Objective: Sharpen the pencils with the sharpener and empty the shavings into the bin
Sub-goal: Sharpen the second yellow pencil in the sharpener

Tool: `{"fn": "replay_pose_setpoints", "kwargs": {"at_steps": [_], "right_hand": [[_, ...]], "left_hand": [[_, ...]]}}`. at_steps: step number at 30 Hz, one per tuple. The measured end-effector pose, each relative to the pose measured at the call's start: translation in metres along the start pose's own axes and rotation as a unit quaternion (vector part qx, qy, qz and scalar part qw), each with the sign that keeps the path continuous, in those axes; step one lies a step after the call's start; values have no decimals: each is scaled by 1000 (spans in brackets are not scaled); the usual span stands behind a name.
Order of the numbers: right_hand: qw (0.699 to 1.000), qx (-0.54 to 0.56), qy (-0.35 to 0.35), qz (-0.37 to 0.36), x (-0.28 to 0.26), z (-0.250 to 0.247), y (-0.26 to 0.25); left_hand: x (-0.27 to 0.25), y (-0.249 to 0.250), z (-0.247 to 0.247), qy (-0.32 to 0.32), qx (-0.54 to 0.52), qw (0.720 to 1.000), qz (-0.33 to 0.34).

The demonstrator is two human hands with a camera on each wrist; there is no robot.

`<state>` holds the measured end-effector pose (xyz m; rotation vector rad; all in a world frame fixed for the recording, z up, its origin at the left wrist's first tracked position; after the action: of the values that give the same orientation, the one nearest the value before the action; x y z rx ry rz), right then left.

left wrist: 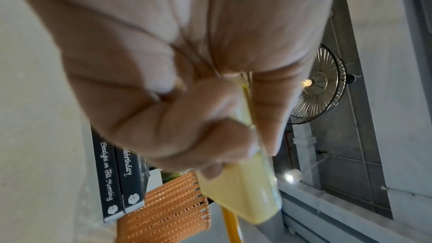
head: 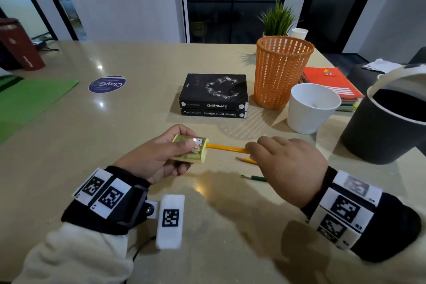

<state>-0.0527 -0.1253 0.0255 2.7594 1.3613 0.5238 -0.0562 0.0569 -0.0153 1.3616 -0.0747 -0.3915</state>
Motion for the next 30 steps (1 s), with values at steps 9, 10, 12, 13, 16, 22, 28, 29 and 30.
{"fn": "replay_pose_setpoints", "kwargs": {"at_steps": [9, 10, 12, 13, 16, 22, 28, 29, 30], "right_hand": [[994, 91, -10, 52, 14, -21, 10], [987, 144, -30, 69, 17, -20, 14], [954, 262, -110, 99, 19, -9, 20], [940, 296, -134, 107, 18, -5, 23], [958, 262, -82, 82, 19, -14, 19], [994, -78, 37, -60, 16, -26, 6], [999, -3, 20, -41, 12, -27, 11], [998, 52, 16, -21, 13, -29, 14], [993, 116, -7, 5, 15, -27, 18]], "left_hand": [[-5, 8, 6, -53, 37, 998, -8], [-6, 11, 6, -57, 56, 997, -7], [-7, 15, 5, -53, 102, 993, 0], [-7, 16, 5, -49, 116, 992, 5], [-7, 21, 7, -34, 112, 993, 25], [-5, 19, 0, -6, -5, 999, 32], [-4, 7, 6, -34, -19, 999, 1], [-5, 7, 7, -33, -6, 999, -1], [-5, 7, 7, -33, 8, 999, -2]]}}
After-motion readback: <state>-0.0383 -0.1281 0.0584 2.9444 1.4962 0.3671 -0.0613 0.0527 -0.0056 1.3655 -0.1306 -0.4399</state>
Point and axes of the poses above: each hand's wrist, its own x-axis towards the middle knuckle, its own z-axis out of the palm, y = z × x, the point moved 7 cm from there along x, towards the middle knuckle, and after that the axes turned 9 degrees about -y, right-handed, at the moved point
